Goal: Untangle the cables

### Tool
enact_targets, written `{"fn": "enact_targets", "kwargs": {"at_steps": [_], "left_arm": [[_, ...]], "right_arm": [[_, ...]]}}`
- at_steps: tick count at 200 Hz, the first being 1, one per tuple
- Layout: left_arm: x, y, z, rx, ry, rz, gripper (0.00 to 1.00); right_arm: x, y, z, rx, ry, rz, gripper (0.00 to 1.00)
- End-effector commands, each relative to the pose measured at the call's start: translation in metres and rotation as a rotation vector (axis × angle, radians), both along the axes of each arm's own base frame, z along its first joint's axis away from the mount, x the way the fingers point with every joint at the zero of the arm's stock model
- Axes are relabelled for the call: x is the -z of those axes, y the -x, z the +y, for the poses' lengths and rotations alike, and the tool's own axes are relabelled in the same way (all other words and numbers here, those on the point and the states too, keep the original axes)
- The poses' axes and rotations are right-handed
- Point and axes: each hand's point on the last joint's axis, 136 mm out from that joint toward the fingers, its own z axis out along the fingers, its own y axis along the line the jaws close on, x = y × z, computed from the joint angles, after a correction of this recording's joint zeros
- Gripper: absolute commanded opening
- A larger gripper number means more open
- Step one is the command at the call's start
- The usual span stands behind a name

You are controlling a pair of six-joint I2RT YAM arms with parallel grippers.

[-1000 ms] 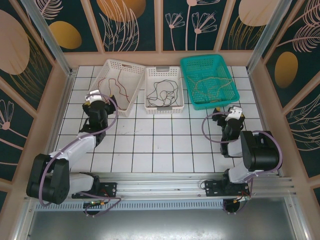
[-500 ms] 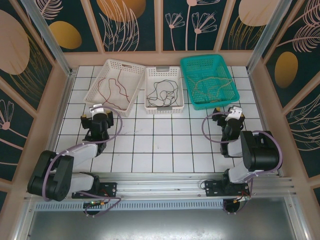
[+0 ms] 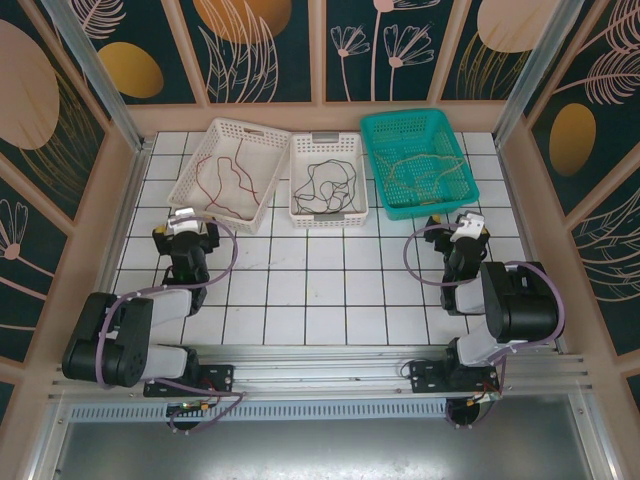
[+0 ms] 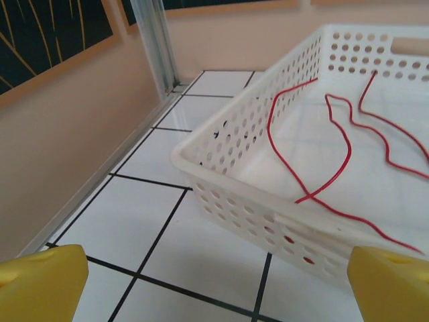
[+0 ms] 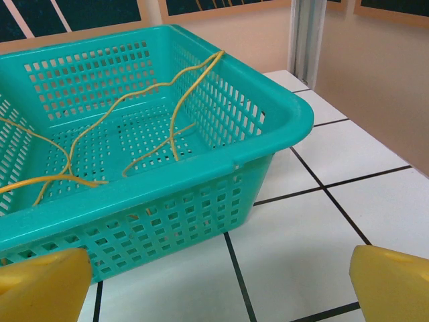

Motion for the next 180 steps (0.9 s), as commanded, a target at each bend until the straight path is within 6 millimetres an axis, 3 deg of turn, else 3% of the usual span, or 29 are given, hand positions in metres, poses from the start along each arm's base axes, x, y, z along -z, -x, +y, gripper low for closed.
{"fn": "enact_targets", "kwargs": {"at_steps": [1, 48, 75, 131, 180], "left_arm": [[-0.023, -0.006, -0.004, 0.025, 0.05, -0.125, 0.98], [-0.025, -0.012, -0.005, 0.038, 0.057, -0.144, 0.98], [-0.03, 0.004, 0.001, 0.021, 0.05, -0.232, 0.98], [-0.019, -0.011, 0.0, 0.069, 0.08, -0.191, 0.99], [-0.01, -0.01, 0.006, 0.064, 0.108, -0.188, 0.99]], "right_arm": [[-0.015, -0.004, 0.0, 0.002, -0.014, -0.06, 0.99], [-0.015, -0.004, 0.0, 0.001, -0.014, -0.061, 0.99], [-0.015, -0.004, 0.0, 0.002, -0.014, -0.06, 0.99], [-0.015, -0.004, 0.0, 0.002, -0.014, -0.062, 0.99], [-0.015, -0.004, 0.0, 0.002, -0.014, -0.061, 0.99]]}}
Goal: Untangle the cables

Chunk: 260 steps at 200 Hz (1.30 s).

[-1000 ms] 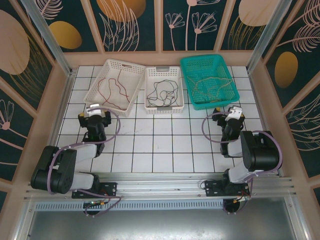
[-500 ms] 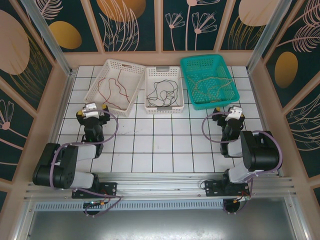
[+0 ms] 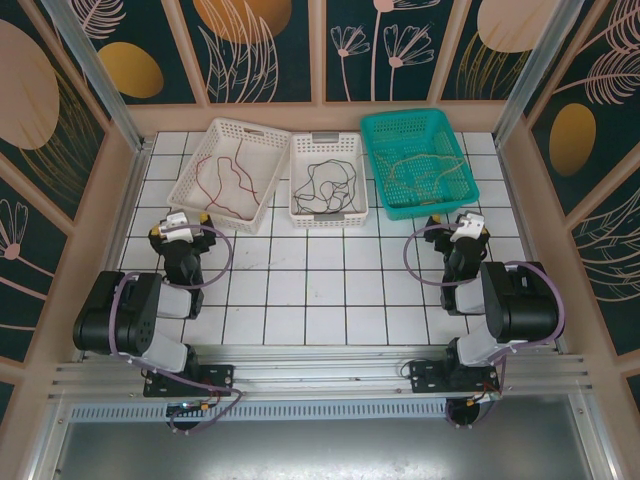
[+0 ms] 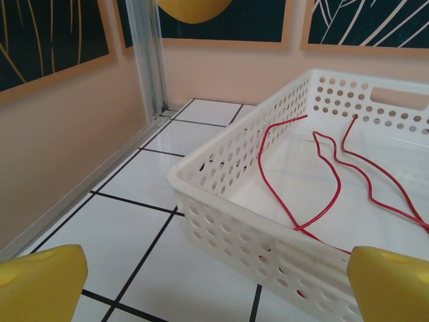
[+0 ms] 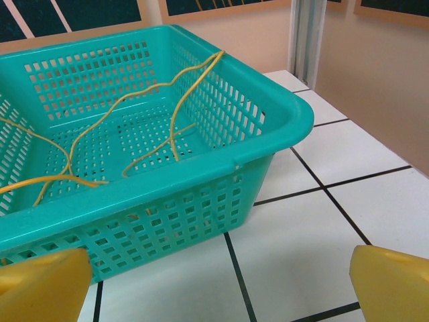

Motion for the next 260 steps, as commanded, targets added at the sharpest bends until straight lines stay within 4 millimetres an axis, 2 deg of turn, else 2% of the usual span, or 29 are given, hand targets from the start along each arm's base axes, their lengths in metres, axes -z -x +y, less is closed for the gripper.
{"fn": "enact_targets", "kwargs": {"at_steps": [1, 260], "left_arm": [[-0.0115, -0.005, -0.0025, 0.025, 0.033, -0.053, 0.99], [-0.0136, -0.0026, -0.0016, 0.025, 0.035, -0.065, 0.99]], "right_arm": [[-0.0152, -0.0041, -0.0001, 0.002, -0.014, -0.061, 0.99], [-0.0148, -0.0041, -0.0001, 0.001, -0.014, -0.06, 0.99]]}}
